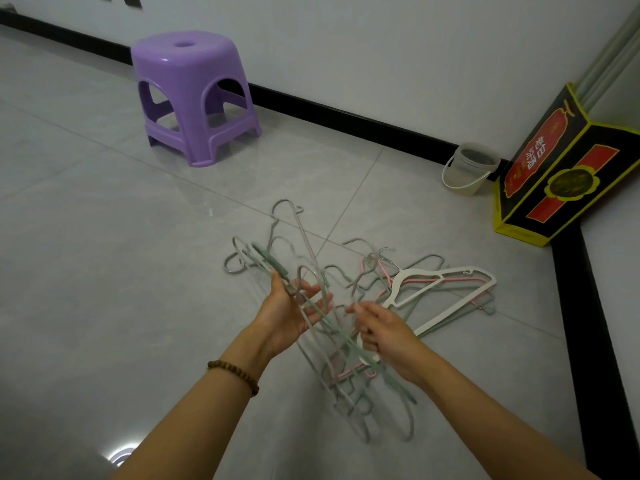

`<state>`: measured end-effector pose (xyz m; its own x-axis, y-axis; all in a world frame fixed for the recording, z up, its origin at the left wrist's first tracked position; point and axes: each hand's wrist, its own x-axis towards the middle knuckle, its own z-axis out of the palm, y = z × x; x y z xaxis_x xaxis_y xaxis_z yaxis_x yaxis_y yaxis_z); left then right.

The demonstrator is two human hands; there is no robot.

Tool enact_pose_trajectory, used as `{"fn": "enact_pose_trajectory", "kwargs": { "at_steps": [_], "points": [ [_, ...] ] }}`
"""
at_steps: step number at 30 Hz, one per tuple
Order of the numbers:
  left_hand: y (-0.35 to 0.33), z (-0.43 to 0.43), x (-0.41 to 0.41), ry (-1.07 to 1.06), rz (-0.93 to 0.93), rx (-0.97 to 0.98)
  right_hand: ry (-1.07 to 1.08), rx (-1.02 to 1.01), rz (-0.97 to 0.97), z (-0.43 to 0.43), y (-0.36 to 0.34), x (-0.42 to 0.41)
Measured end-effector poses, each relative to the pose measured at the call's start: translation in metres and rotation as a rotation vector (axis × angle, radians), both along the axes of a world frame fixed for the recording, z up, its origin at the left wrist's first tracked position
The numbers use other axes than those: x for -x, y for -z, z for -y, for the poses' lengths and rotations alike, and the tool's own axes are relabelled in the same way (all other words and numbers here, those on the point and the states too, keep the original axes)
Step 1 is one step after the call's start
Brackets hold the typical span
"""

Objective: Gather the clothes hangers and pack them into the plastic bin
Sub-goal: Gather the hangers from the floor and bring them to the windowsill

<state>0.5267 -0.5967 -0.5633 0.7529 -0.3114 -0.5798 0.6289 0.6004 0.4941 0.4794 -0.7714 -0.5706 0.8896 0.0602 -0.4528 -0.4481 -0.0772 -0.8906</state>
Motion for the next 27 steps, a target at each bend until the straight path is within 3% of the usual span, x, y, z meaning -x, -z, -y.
{"fn": "enact_pose_trajectory", "kwargs": {
  "at_steps": [6,10,14,21,27],
  "points": [
    [-0.006,-0.003,-0.011,-0.179,-0.018,0.266,0.348,-0.361,0.195,0.007,-0.032,-0.022],
    [-0.011,-0.005,-0.016,-0.316,0.042,0.376,0.470,-0.320,0.278,0.014,-0.038,-0.030],
    [-0.013,-0.005,-0.016,-0.272,0.092,0.283,0.544,-0.278,0.320,0.025,-0.040,-0.031],
    [-0.006,0.003,-0.006,-0.085,0.093,0.137,0.455,-0.094,0.431,0.030,-0.056,-0.032],
    [0.010,0.020,0.006,0.135,0.107,-0.105,0.156,0.029,0.291,-0.016,-0.032,-0.020]
  ]
}}
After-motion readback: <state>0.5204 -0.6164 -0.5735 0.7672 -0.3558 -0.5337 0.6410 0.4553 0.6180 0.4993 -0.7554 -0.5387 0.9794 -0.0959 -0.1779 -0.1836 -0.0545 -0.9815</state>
